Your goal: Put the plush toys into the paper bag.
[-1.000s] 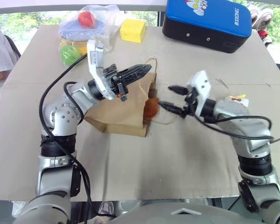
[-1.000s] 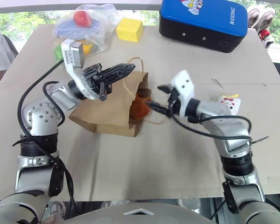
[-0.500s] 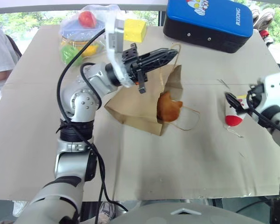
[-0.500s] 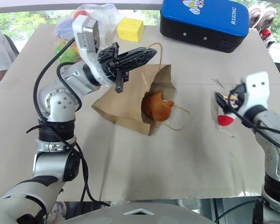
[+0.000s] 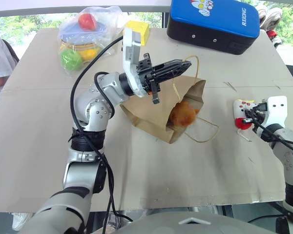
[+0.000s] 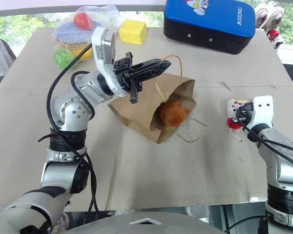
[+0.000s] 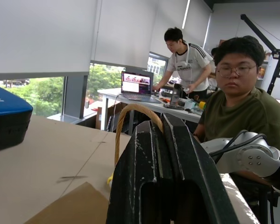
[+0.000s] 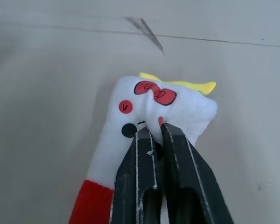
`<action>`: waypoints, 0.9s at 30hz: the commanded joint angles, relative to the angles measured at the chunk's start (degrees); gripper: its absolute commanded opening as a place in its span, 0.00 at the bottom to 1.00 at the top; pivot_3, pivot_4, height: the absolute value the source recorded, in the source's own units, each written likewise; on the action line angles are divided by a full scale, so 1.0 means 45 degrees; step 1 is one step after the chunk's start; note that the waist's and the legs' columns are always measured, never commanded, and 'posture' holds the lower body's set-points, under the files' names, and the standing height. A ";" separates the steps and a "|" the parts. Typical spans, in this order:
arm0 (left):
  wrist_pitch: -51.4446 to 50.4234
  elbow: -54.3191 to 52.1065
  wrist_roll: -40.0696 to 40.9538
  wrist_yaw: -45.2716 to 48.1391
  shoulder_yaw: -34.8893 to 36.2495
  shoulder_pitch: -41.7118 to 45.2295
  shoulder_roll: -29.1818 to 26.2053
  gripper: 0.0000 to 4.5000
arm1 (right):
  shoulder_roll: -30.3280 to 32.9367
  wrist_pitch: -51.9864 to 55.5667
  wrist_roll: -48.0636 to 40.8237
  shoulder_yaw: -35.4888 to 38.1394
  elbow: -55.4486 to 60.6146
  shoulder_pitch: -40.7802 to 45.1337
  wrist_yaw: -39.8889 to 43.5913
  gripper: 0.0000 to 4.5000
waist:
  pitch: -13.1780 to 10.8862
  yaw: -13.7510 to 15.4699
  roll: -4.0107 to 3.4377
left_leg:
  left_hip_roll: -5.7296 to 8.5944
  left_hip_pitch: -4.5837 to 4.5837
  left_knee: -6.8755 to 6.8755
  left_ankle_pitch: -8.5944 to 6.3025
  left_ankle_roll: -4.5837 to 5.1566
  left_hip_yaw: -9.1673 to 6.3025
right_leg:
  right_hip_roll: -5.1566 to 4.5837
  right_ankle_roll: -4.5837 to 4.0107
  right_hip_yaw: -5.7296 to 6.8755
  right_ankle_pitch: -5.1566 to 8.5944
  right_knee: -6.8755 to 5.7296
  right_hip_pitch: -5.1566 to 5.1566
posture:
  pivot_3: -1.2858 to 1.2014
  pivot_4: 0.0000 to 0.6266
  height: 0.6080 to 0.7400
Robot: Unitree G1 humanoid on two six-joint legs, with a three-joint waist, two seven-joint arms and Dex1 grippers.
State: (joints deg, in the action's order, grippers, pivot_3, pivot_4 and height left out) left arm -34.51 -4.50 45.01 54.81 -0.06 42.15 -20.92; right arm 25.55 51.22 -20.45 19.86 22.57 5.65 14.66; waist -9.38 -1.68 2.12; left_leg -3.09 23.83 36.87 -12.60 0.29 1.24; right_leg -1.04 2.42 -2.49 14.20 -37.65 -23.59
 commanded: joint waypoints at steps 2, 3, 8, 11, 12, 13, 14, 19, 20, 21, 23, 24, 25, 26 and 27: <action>0.0265 0.0108 -0.0087 0.0236 0.0217 0.0046 0.0021 0.00 | -0.0188 0.0178 -0.1135 0.1242 0.0970 0.0086 0.0135 0.01 | -0.0003 0.0009 -0.0004 | 0.0000 0.0000 -0.0001 0.0000 0.0000 -0.0002 | 0.0001 -0.0002 0.0001 -0.0001 -0.0001 -0.0001 | 0.52 0.24 1.00; 0.0301 0.0206 -0.0147 0.0298 0.0200 0.0049 0.0014 0.00 | -0.0172 0.0305 -0.1380 0.1458 0.1207 0.0146 0.0126 0.01 | -0.0003 0.0009 -0.0004 | 0.0000 0.0001 -0.0002 0.0000 0.0000 -0.0003 | 0.0002 -0.0002 0.0001 -0.0001 -0.0002 -0.0002 | 0.52 0.24 1.00; 0.0371 0.0465 -0.0290 0.0410 0.0221 0.0079 0.0099 0.00 | -0.0020 0.0984 -0.4068 0.2917 0.2957 0.0473 0.0640 0.01 | -0.0010 -0.0003 -0.0017 | -0.0001 0.0000 -0.0002 0.0000 0.0000 -0.0004 | 0.0004 -0.0001 0.0002 0.0000 -0.0004 -0.0002 | 0.52 0.24 1.00; 0.0357 0.0562 -0.0256 0.0380 0.0275 0.0129 0.0168 0.00 | -0.0004 0.1642 -0.5993 0.2965 0.3897 0.1189 0.0442 0.01 | -0.0011 -0.0055 -0.0017 | -0.0003 -0.0001 -0.0002 0.0000 0.0000 -0.0004 | 0.0004 0.0000 0.0000 0.0000 -0.0006 -0.0001 | 0.52 0.24 1.00; 0.0313 0.0518 -0.0209 0.0355 0.0287 0.0140 0.0199 0.00 | -0.0080 0.1877 -0.6514 0.2712 0.4083 0.1528 0.0230 0.01 | -0.0011 -0.0077 -0.0017 | -0.0003 -0.0003 -0.0002 0.0000 0.0000 -0.0004 | 0.0004 0.0000 -0.0001 0.0000 -0.0007 -0.0001 | 0.52 0.24 1.00; 0.0280 0.0482 -0.0182 0.0342 0.0295 0.0145 0.0221 0.00 | -0.0111 0.2054 -0.6911 0.2546 0.4183 0.1755 0.0012 0.01 | -0.0011 -0.0084 -0.0017 | -0.0004 -0.0002 -0.0002 0.0000 0.0000 -0.0005 | 0.0005 -0.0002 0.0000 -0.0001 -0.0008 -0.0001 | 0.52 0.24 1.00; 0.0242 0.0441 -0.0156 0.0334 0.0307 0.0157 0.0235 0.00 | -0.0178 0.2227 -0.7102 0.1999 0.4271 0.2044 -0.0167 0.01 | -0.0010 -0.0076 -0.0017 | -0.0004 -0.0002 -0.0002 0.0000 0.0000 -0.0008 | 0.0005 -0.0002 0.0002 -0.0001 -0.0009 -0.0001 | 0.52 0.24 1.00; 0.0027 0.0301 0.0092 0.0116 0.0443 0.0326 0.0461 0.00 | -0.0634 0.2266 -0.6303 -0.1633 0.3343 0.3101 -0.0289 0.01 | -0.0010 -0.0088 -0.0016 | -0.0003 0.0003 -0.0002 0.0000 0.0000 -0.0010 | 0.0003 -0.0006 0.0004 -0.0002 -0.0005 -0.0003 | 0.52 0.24 1.00; -0.0015 0.0280 0.0107 0.0072 0.0453 0.0359 0.0498 0.00 | -0.0724 0.2136 -0.6051 -0.2471 0.2940 0.3258 0.0013 0.01 | -0.0010 -0.0095 -0.0016 | -0.0003 0.0001 -0.0001 0.0000 0.0000 -0.0009 | 0.0003 -0.0009 0.0003 -0.0004 -0.0006 -0.0002 | 0.52 0.24 1.00; -0.0055 0.0248 0.0113 0.0037 0.0462 0.0377 0.0526 0.00 | -0.0833 0.1966 -0.5893 -0.3114 0.2550 0.3433 0.0335 0.01 | -0.0010 -0.0091 -0.0017 | -0.0003 0.0002 -0.0001 0.0000 0.0000 -0.0009 | 0.0003 -0.0014 0.0003 -0.0007 -0.0007 -0.0002 | 0.52 0.24 1.00; -0.0137 0.0183 0.0135 0.0000 0.0489 0.0380 0.0540 0.00 | -0.0882 0.1512 -0.5477 -0.4064 0.1905 0.3826 0.0925 0.01 | -0.0011 -0.0090 -0.0018 | -0.0002 0.0003 -0.0001 0.0000 0.0001 -0.0011 | 0.0004 -0.0022 0.0005 -0.0012 -0.0005 -0.0003 | 0.52 0.24 1.00; -0.0165 0.0127 0.0128 -0.0011 0.0493 0.0346 0.0527 0.00 | -0.1048 0.1339 -0.5422 -0.4366 0.1520 0.4095 0.1172 0.01 | -0.0011 -0.0089 -0.0018 | -0.0002 0.0006 -0.0001 0.0000 0.0001 -0.0009 | 0.0003 -0.0029 0.0004 -0.0016 -0.0005 -0.0006 | 0.52 0.24 1.00; -0.0190 0.0083 0.0123 -0.0030 0.0499 0.0317 0.0517 0.00 | -0.1158 0.1203 -0.5350 -0.4619 0.1207 0.4312 0.1379 0.01 | -0.0012 -0.0088 -0.0017 | -0.0002 0.0006 -0.0001 0.0000 0.0001 -0.0010 | 0.0003 -0.0043 0.0005 -0.0025 -0.0004 -0.0005 | 0.52 0.24 1.00; -0.0214 0.0033 0.0115 -0.0067 0.0516 0.0283 0.0516 0.00 | -0.1216 0.1037 -0.5175 -0.4918 0.0899 0.4502 0.1604 0.01 | -0.0012 -0.0082 -0.0017 | -0.0002 0.0009 -0.0001 0.0000 0.0001 -0.0011 | 0.0003 -0.0043 0.0007 -0.0025 -0.0003 -0.0006 | 0.52 0.24 1.00; -0.0253 -0.0037 0.0125 -0.0122 0.0546 0.0243 0.0520 0.00 | -0.1257 0.0907 -0.5011 -0.5167 0.0647 0.4636 0.1780 0.01 | -0.0012 -0.0073 -0.0017 | -0.0002 0.0009 -0.0001 0.0000 0.0001 -0.0011 | 0.0003 -0.0044 0.0008 -0.0026 -0.0003 -0.0005 | 0.52 0.24 1.00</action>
State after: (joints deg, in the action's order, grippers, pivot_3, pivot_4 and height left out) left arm -35.83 -1.77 44.50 54.55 1.62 42.52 -18.55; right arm 19.92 57.53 -43.83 -2.63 25.65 25.36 20.85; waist -9.43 -2.01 2.04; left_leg -3.10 23.87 36.86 -12.60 0.29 1.18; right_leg -1.03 2.22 -2.44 14.09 -37.66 -23.61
